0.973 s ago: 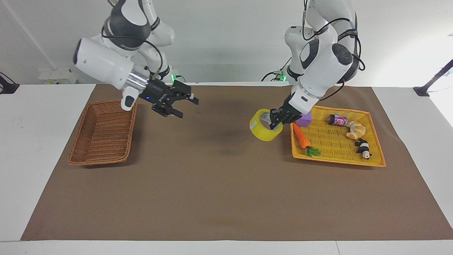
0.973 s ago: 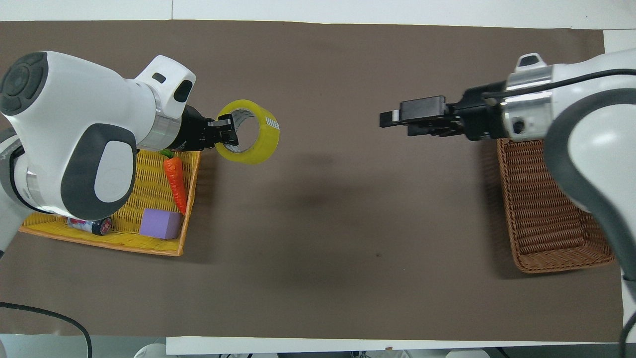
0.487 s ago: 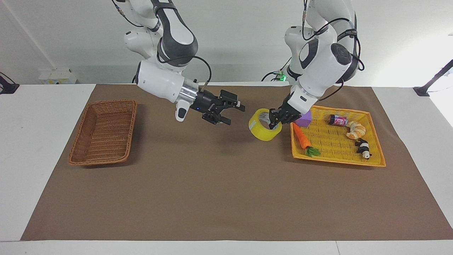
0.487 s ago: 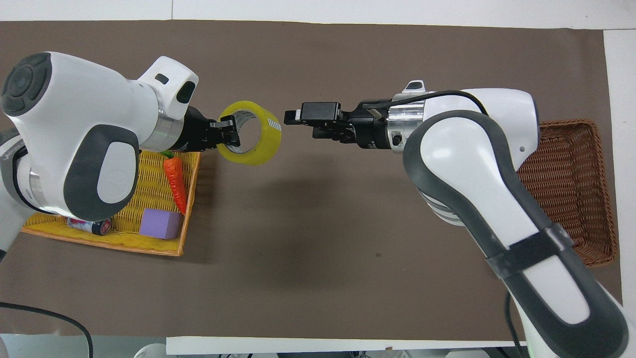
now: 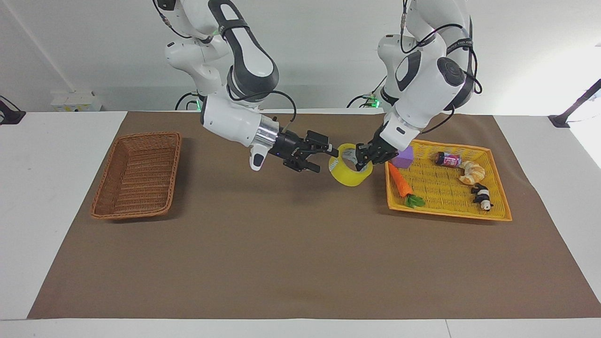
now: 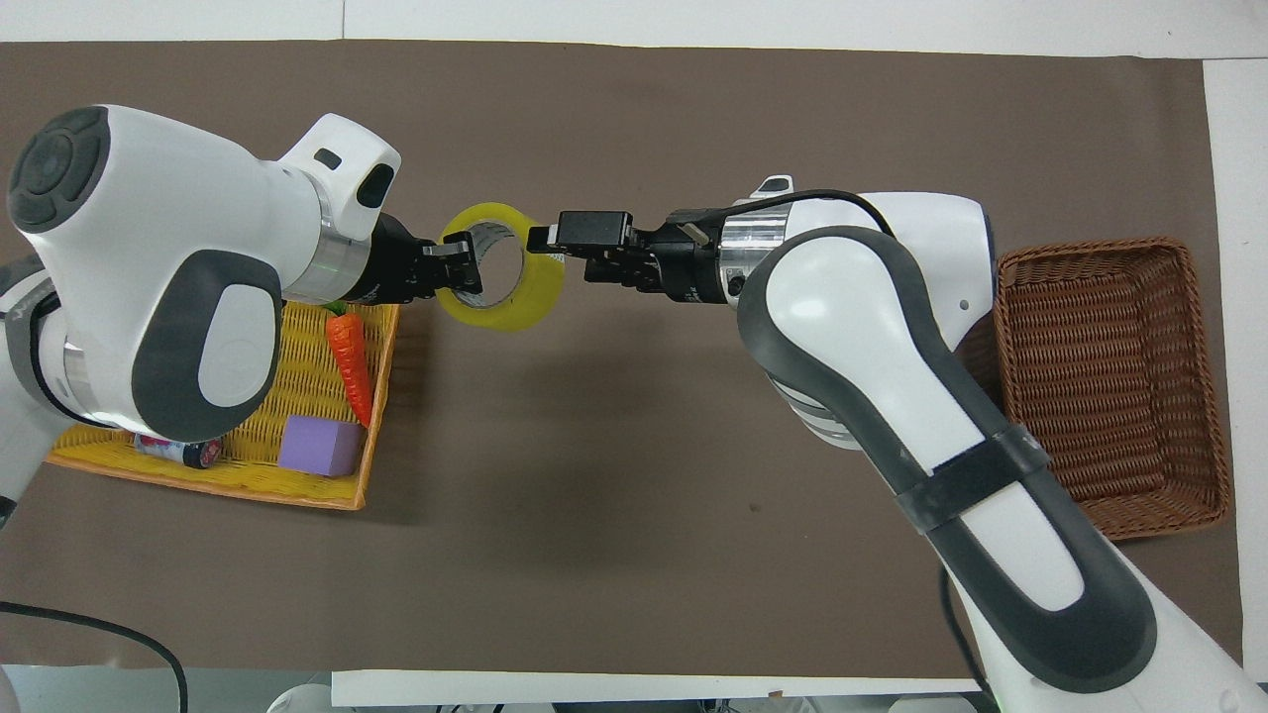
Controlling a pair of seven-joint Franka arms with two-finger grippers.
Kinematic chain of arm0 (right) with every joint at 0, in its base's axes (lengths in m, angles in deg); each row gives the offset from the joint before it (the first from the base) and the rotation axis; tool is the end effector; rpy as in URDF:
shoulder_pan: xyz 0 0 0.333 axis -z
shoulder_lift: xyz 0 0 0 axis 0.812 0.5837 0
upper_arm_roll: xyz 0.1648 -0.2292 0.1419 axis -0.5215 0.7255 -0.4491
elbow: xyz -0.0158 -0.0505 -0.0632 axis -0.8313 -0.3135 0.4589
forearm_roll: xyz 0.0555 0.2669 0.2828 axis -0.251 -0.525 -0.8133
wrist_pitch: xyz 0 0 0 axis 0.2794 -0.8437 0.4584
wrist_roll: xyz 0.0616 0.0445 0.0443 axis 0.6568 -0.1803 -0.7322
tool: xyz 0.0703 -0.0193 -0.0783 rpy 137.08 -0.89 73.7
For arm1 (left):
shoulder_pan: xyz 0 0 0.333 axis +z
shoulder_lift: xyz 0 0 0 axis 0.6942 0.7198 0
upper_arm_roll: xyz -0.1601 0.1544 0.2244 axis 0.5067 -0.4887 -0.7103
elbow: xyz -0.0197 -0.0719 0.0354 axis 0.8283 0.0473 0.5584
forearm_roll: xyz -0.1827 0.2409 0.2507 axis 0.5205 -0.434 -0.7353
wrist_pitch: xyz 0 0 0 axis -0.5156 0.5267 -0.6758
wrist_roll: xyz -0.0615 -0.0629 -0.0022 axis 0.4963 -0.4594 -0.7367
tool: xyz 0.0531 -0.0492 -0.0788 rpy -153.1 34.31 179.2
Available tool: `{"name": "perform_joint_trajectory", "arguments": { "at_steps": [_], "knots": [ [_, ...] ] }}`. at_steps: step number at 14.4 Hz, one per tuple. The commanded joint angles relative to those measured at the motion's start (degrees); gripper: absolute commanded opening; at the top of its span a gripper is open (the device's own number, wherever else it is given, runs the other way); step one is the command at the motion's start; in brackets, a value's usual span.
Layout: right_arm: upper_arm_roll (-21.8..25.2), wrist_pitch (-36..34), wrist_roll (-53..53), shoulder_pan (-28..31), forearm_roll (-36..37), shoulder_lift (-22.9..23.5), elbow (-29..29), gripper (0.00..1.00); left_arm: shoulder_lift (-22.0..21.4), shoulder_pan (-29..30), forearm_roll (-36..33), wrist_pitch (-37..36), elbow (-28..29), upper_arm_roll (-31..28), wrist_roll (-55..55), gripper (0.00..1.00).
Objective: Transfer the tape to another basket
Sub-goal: 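Hold the tape with the left gripper while the right gripper grasps it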
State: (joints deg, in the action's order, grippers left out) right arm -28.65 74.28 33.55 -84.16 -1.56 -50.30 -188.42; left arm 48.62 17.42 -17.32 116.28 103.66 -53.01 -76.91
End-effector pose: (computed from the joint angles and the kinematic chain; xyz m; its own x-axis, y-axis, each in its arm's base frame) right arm 0.5649 0.3187 0.4462 0.9877 -0.1555 -0.0146 -0.0851 -0.4573 -0.8852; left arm 0.5251 -0.2777 0.4899 0.9951 0.0895 -0.0428 0.0988 -0.9310 0.3512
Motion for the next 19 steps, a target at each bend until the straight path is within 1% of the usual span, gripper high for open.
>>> {"name": "perform_joint_trajectory", "arguments": {
  "at_steps": [1,3,5,6,8,9,10,11,12,13,14,17,18,19],
  "knots": [
    [0.29,1.18,-0.86,-0.8,-1.58,1.32,1.51,1.0,0.34,-0.18,1.03,-1.04,-1.46,-0.18,-0.06,0.0],
    [0.29,2.4,-0.77,-1.85,-1.58,1.32,1.42,0.99,0.34,-0.18,1.03,-1.04,-1.46,-0.18,0.21,0.0],
    [0.29,2.59,-0.77,-2.21,-1.58,1.4,1.42,0.96,0.34,-0.09,1.03,-1.13,-1.46,-0.27,0.21,0.0],
    [0.29,2.33,-0.77,-2.04,-1.32,1.4,1.42,0.93,0.25,-0.09,1.03,-1.57,-1.37,-0.27,0.21,0.0],
    [0.29,2.67,-0.86,-2.21,-1.05,1.4,1.42,0.83,0.25,-0.09,1.03,-2.19,-1.37,-0.35,0.12,0.0],
    [0.29,2.33,-0.95,-2.12,-0.79,1.4,1.33,0.75,0.25,0.0,1.03,-2.19,-1.37,-0.36,0.12,0.0],
    [0.29,2.06,-0.95,-2.04,-0.79,1.4,1.24,0.62,0.25,0.17,1.03,-2.27,-1.37,-0.36,0.12,0.0],
    [0.29,2.15,-0.95,-2.12,-0.79,1.4,1.16,0.46,0.25,0.17,1.03,-2.27,-1.37,-0.36,0.12,0.0],
    [0.29,2.23,-0.95,-2.21,-0.79,1.32,1.07,0.31,0.25,0.17,1.03,-2.36,-1.46,-0.36,0.21,0.0],
    [0.29,1.97,-0.86,-2.21,-0.79,1.32,0.81,0.11,0.25,0.09,1.03,-2.36,-1.46,-0.36,0.12,0.0],
    [0.29,1.88,-0.86,-2.21,-0.79,1.32,0.72,0.0,0.25,0.0,1.03,-2.36,-1.46,-0.36,0.12,0.0],
    [0.29,1.97,-0.77,-2.21,-0.7,1.23,0.72,0.0,0.34,0.35,1.03,-2.01,-1.55,-0.36,0.29,0.0],
    [0.29,1.97,-0.77,-2.21,-0.7,1.23,0.72,0.0,0.43,0.44,1.03,-2.01,-1.72,-0.36,-0.05,0.05],
    [0.29,1.88,-0.77,-2.21,-0.79,1.23,0.72,0.0,0.52,-0.09,0.69,-1.49,-1.9,-0.44,-0.32,0.48]
  ]
}}
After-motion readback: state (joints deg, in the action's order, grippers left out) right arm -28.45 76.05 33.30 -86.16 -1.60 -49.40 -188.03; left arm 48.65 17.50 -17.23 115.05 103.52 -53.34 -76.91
